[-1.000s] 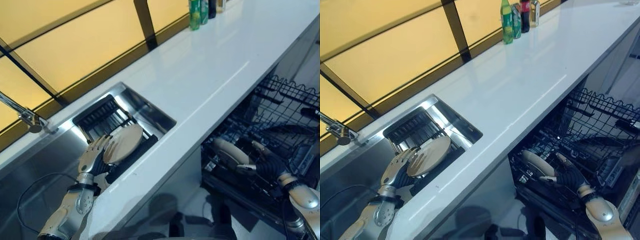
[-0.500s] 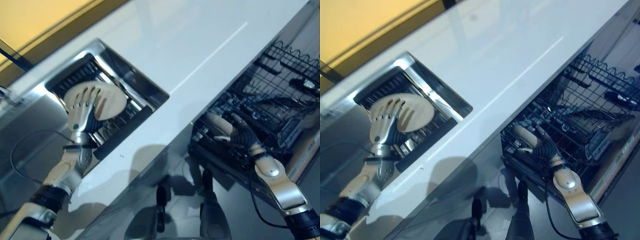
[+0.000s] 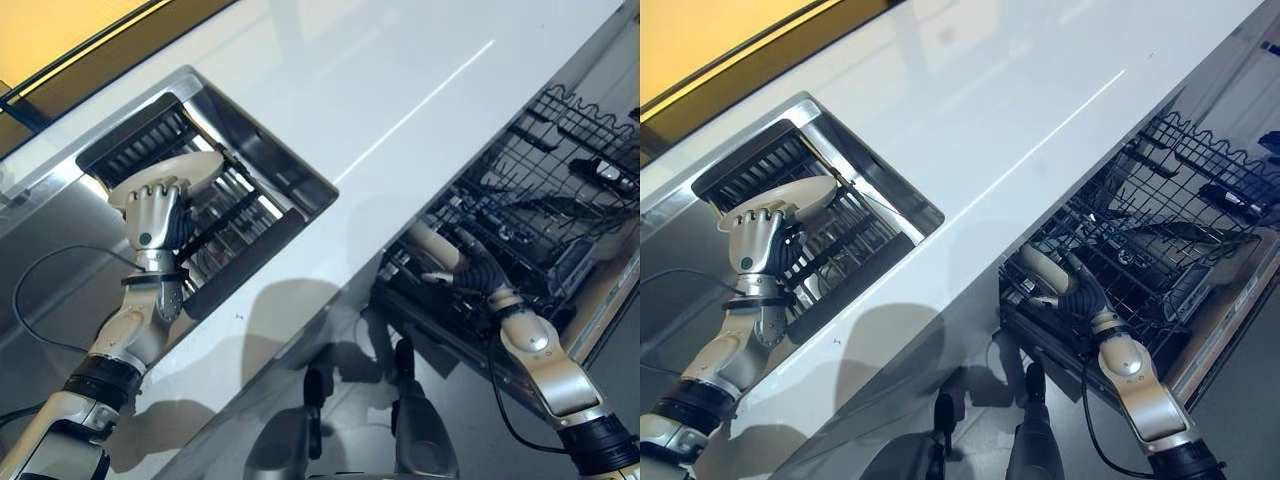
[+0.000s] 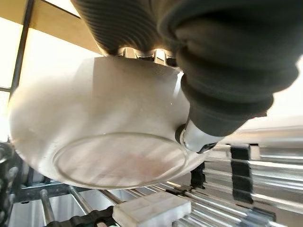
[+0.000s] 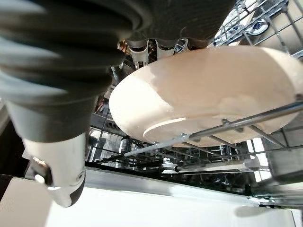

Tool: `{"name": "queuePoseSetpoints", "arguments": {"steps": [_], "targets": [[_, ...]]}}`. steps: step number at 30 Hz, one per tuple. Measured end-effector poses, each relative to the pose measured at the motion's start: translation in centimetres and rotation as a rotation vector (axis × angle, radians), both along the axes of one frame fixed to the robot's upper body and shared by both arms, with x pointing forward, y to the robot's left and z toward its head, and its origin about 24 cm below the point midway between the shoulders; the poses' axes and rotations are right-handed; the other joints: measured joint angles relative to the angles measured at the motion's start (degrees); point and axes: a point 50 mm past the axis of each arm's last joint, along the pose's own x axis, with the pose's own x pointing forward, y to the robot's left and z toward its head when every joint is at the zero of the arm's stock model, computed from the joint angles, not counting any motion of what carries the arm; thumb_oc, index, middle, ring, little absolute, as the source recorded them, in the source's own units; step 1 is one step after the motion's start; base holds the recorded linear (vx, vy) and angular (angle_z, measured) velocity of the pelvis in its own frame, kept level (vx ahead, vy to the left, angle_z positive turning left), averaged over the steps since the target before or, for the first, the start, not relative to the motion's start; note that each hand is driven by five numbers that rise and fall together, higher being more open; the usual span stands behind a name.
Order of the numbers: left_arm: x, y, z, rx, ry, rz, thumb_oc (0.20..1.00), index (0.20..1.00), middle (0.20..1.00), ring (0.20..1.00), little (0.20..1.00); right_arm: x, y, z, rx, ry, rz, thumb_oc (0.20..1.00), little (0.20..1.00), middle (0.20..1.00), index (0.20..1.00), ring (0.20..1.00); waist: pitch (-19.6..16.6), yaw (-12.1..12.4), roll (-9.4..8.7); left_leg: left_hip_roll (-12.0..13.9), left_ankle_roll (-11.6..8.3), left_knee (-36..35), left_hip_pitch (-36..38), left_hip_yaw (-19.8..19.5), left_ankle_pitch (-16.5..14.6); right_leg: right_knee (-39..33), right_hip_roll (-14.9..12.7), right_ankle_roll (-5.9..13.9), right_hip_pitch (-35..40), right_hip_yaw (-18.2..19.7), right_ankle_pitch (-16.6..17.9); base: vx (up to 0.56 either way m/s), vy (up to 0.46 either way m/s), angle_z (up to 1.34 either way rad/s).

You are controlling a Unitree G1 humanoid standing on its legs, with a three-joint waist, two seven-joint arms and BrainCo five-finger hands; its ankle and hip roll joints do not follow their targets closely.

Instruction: Pick up plates and place into dishwasher.

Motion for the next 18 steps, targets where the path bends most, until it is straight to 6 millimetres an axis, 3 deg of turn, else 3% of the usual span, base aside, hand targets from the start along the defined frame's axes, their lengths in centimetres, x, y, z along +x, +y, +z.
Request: {"name": "queuePoseSetpoints", "arguments": {"steps": [12,18], "targets": [[-1.5,-0.2,-2.3,-0.085,0.028,0.024,0.2,0.2,0.2,0.2,0.2,-1.1,-1.0,0.0,0.003,0.026,0.004,1.0,1.0,1.0,1.0,1.0,0.0,-1.2,1.57,0.1,0.25,-2.9,5.9,-0.2,0.2,0.0,-0.1,0.28,4.7,-0.8,-1.5,0.07,0.017,0.01],[-3.4,0.4,-3.9,-0.19,-0.034,0.115,0.2,0.2,0.2,0.2,0.2,-2.1,-2.2,0.8,-0.005,0.011,-0.016,1.0,1.0,1.0,1.0,1.0,-1.6,-1.9,4.26,0.4,0.27,-4.4,8.9,-0.8,0.2,0.0,-0.1,0.33,7.3,-1.9,-2.5,0.06,0.009,0.05]]}}
